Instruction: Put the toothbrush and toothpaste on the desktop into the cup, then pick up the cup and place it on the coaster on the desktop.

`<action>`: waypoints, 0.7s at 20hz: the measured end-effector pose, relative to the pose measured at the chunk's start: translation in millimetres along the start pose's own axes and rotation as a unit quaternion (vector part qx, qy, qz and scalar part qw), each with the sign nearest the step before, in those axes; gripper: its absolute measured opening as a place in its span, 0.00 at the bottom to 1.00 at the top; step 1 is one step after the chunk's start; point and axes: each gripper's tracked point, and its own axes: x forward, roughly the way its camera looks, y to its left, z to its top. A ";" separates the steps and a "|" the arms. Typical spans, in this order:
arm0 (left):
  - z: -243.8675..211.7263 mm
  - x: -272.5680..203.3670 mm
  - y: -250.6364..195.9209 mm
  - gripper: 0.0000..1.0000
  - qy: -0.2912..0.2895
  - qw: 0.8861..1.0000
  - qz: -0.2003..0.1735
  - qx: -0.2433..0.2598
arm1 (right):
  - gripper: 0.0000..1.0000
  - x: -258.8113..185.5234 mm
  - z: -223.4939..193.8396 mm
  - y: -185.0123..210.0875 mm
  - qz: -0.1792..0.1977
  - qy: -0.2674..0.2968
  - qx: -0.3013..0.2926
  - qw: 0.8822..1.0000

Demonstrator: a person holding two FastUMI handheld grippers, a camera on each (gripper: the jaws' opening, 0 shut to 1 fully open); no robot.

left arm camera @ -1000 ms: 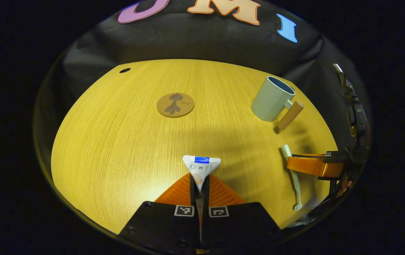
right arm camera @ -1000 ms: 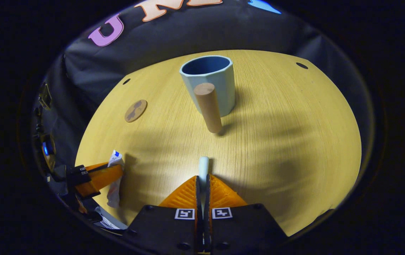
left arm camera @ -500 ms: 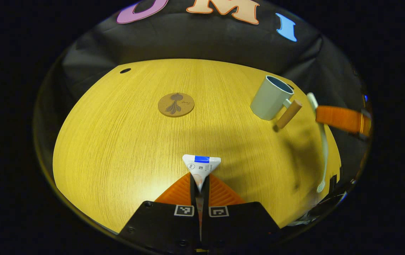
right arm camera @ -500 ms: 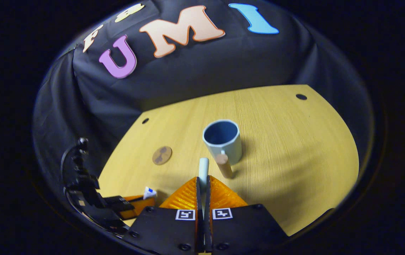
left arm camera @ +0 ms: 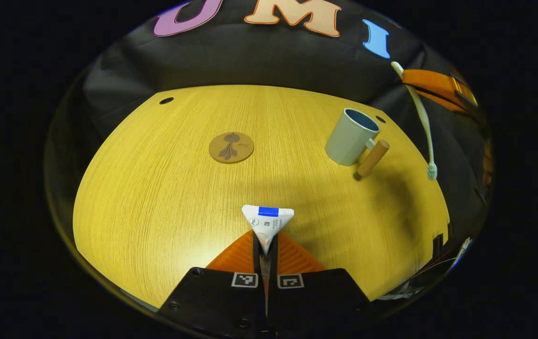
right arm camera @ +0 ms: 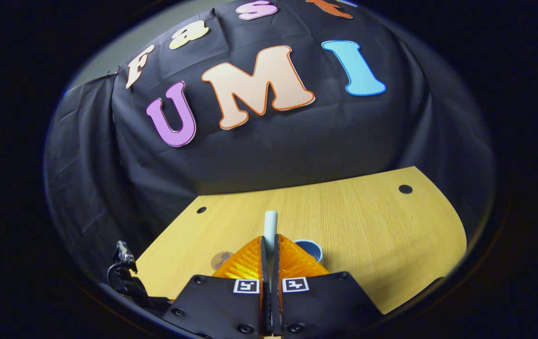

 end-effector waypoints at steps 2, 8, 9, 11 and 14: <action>4.5 -6.2 -1.6 0.00 -0.006 1.000 0.000 -0.002 | 0.03 13.7 16.0 -0.7 0.000 -0.021 0.000 1.000; 12.6 -23.3 -1.1 0.00 -0.019 1.000 0.012 -0.009 | 0.03 54.2 42.4 -14.5 -0.012 -0.073 0.007 0.997; 14.6 -25.7 -1.0 0.00 -0.023 1.000 0.015 -0.009 | 0.03 59.7 42.5 -17.7 -0.015 -0.076 0.007 0.997; 18.2 -32.0 -0.2 0.00 -0.026 0.999 0.021 -0.009 | 0.03 71.6 43.8 -22.9 -0.021 -0.081 0.007 0.996; 21.9 -38.4 1.2 0.00 -0.033 0.999 0.027 -0.014 | 0.04 89.4 42.6 -29.9 -0.027 -0.090 0.002 0.996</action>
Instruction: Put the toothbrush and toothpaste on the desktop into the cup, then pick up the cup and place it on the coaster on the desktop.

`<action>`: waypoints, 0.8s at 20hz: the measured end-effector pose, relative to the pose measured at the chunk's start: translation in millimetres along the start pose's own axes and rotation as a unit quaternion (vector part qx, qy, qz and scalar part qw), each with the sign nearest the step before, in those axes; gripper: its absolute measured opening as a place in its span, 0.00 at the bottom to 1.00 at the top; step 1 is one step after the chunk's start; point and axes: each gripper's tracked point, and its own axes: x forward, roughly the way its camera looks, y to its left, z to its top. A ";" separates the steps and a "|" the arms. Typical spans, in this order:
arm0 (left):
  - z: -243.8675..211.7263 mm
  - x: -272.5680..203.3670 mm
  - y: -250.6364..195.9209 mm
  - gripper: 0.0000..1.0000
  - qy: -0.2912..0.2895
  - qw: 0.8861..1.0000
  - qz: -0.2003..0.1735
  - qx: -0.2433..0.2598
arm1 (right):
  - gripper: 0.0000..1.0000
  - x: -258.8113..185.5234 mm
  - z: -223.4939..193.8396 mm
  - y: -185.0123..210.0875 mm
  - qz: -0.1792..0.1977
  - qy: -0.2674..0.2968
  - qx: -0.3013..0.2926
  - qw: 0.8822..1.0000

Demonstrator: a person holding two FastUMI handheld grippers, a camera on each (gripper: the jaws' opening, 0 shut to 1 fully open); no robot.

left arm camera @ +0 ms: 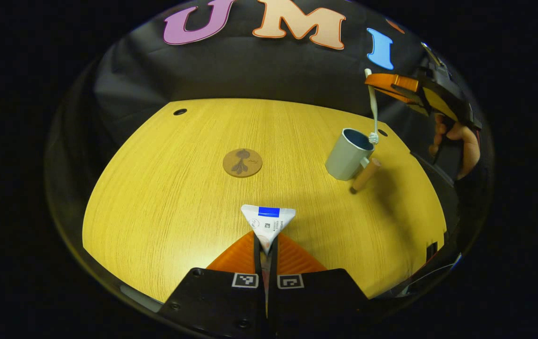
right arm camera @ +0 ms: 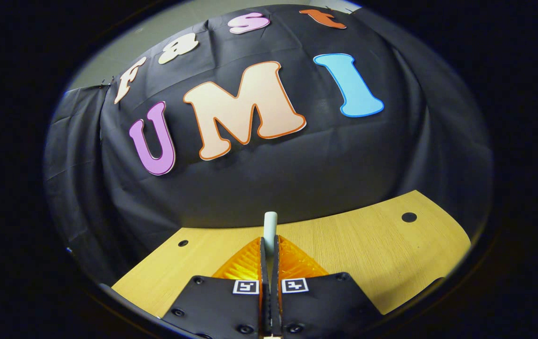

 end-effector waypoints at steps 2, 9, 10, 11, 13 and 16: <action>2.1 -4.6 2.6 0.00 -0.002 1.000 0.002 -0.006 | 0.03 9.1 -10.3 -6.4 -0.004 0.004 -0.007 1.000; 20.6 -13.9 7.3 0.00 -0.023 1.000 0.009 -0.019 | 0.03 21.5 -53.8 -21.5 -0.023 0.042 -0.024 0.999; 24.8 -13.4 6.9 0.00 -0.026 0.999 0.008 -0.020 | 0.03 20.5 -59.5 -21.2 -0.020 0.050 -0.024 0.998; 28.4 -11.0 6.8 0.00 -0.030 0.999 0.006 -0.020 | 0.07 20.3 -64.2 -21.0 -0.021 0.055 -0.028 0.998; 38.3 -10.4 4.5 0.00 -0.036 0.999 0.003 -0.016 | 0.07 17.9 -71.7 -24.5 -0.026 0.064 -0.040 0.997; 56.7 -4.3 -4.1 0.00 -0.045 0.999 -0.005 -0.009 | 0.18 6.7 -75.6 -15.3 -0.004 0.079 -0.028 0.996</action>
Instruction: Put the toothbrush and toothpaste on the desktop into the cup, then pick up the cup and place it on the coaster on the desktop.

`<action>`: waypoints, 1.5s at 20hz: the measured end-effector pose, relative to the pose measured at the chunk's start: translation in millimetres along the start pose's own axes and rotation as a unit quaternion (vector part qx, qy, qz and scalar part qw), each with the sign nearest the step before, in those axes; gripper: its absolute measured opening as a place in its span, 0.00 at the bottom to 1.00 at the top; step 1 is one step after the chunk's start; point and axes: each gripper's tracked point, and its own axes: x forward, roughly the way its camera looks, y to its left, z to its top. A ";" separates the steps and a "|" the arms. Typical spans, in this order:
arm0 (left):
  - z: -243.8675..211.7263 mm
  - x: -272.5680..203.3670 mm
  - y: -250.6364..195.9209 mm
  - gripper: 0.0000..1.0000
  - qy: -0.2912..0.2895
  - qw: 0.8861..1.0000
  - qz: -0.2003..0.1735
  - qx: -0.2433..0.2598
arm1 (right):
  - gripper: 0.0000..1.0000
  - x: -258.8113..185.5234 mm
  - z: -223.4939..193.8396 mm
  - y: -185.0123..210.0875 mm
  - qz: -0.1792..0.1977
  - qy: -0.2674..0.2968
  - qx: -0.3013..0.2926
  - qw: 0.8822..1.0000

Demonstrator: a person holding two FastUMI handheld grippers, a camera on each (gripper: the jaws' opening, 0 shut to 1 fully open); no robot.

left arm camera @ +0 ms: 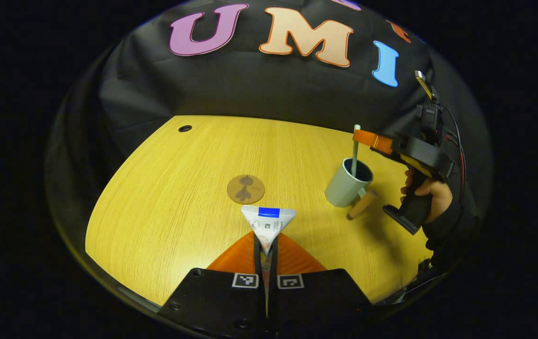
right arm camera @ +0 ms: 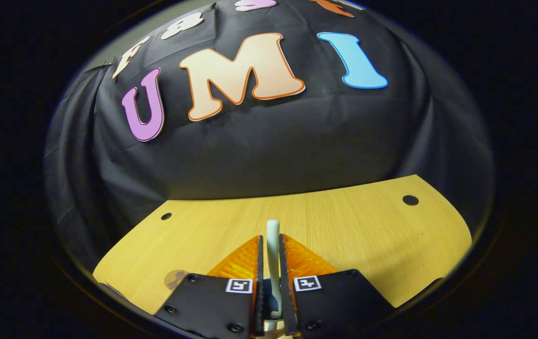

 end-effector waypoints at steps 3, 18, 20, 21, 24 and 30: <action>10.3 9.5 -9.8 0.00 -0.008 1.000 -0.013 0.006 | 0.60 -21.9 -12.1 -1.5 0.013 0.009 -0.004 1.000; 96.0 44.9 -110.2 0.00 -0.105 0.985 -0.134 0.034 | 0.99 -164.3 -90.1 -98.2 -0.060 0.077 0.018 0.995; 105.3 52.9 -122.0 0.00 -0.116 0.982 -0.142 0.041 | 0.99 -172.9 -90.5 -104.0 -0.067 0.077 0.022 0.995; 110.1 58.6 -128.7 0.00 -0.120 0.981 -0.146 0.044 | 0.98 -177.6 -91.7 -105.7 -0.069 0.077 0.024 0.994; 136.8 63.3 -143.8 0.00 -0.167 0.973 -0.157 0.034 | 0.99 -188.1 -93.8 -109.6 -0.070 0.080 0.019 0.994; 159.5 86.3 -164.4 0.00 -0.201 0.966 -0.155 0.040 | 0.99 -202.5 -99.3 -116.8 -0.073 0.088 0.015 0.993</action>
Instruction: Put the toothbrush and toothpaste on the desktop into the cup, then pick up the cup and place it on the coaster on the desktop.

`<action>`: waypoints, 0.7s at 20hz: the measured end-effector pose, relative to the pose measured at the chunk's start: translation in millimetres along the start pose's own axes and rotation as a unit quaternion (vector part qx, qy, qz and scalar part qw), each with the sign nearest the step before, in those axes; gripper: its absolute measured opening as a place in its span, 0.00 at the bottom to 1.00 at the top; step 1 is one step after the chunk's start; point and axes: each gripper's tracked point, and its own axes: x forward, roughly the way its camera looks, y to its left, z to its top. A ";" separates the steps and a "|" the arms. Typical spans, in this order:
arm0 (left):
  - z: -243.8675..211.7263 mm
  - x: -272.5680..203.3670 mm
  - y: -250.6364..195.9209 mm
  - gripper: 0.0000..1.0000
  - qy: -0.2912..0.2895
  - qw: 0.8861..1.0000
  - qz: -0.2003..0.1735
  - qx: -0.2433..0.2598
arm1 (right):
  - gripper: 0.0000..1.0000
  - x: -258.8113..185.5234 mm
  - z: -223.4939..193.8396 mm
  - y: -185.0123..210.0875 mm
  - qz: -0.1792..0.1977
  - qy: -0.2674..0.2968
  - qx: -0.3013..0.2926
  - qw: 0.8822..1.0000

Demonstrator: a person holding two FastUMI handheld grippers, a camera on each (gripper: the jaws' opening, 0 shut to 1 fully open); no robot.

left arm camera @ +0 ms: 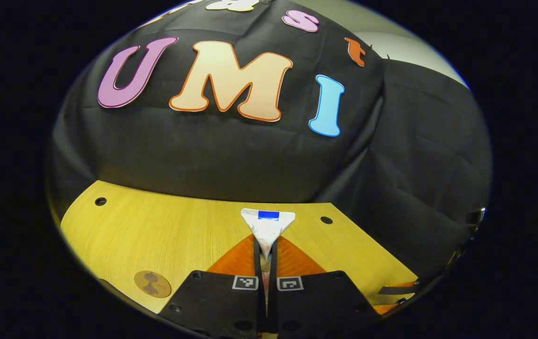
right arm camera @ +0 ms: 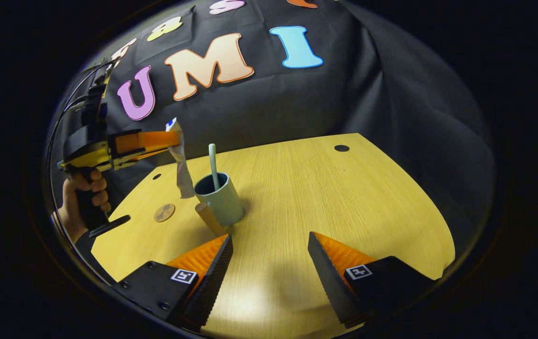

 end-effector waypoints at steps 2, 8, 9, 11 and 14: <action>0.5 4.4 -4.7 0.00 -0.004 1.000 0.002 -0.006 | 0.98 -1.2 -1.4 -3.1 0.000 0.004 -0.002 1.000; 13.0 2.1 -24.7 0.00 -0.018 1.000 -0.008 -0.004 | 0.99 -5.2 -8.2 -6.8 0.007 0.014 -0.006 1.000; 12.5 3.9 -25.4 0.00 -0.020 1.000 -0.007 -0.004 | 0.99 -6.1 -9.6 -6.5 0.009 0.016 -0.007 1.000; 11.1 9.1 -25.6 0.00 -0.022 1.000 -0.003 -0.010 | 0.94 -6.8 -9.9 -6.4 0.013 0.016 -0.011 1.000; 6.4 17.5 -22.3 0.00 -0.027 0.999 0.010 -0.037 | 0.99 -7.7 -11.0 -7.9 0.016 0.020 -0.015 1.000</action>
